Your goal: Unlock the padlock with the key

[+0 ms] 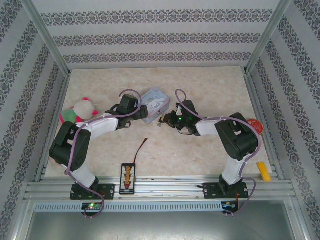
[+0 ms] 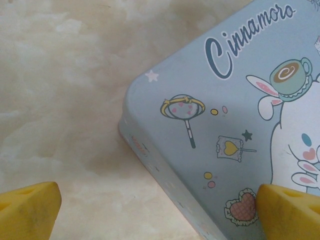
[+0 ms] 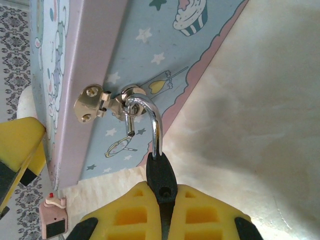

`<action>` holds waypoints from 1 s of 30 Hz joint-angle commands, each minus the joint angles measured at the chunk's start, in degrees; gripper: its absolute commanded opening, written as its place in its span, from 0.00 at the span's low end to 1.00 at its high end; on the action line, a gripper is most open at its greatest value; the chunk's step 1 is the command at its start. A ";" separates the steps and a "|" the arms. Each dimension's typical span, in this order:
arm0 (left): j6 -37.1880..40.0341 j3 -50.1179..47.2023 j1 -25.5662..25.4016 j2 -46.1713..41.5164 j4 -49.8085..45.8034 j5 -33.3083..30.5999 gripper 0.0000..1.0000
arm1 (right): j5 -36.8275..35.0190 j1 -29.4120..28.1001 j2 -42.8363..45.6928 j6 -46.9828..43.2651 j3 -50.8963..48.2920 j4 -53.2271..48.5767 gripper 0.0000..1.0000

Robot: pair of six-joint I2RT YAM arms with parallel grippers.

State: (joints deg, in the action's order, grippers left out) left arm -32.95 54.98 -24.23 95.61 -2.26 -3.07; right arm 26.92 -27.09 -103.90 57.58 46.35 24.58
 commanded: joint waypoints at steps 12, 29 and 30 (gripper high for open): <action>1.55 -0.81 1.59 -0.87 -2.60 0.95 0.99 | 2.09 1.25 -2.42 3.06 0.41 7.46 0.00; 1.31 -1.01 2.00 -0.60 -2.33 1.66 0.99 | 2.00 2.22 -2.28 3.49 0.15 8.56 0.00; 1.31 -1.00 2.03 -0.61 -2.39 1.69 0.99 | 1.98 2.30 -2.27 3.41 0.15 8.64 0.00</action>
State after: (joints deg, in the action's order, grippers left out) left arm -32.93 54.98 -23.11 95.61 -2.31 -1.52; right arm 27.97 -25.58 -105.95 60.34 46.35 30.00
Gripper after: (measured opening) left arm 0.993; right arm 0.061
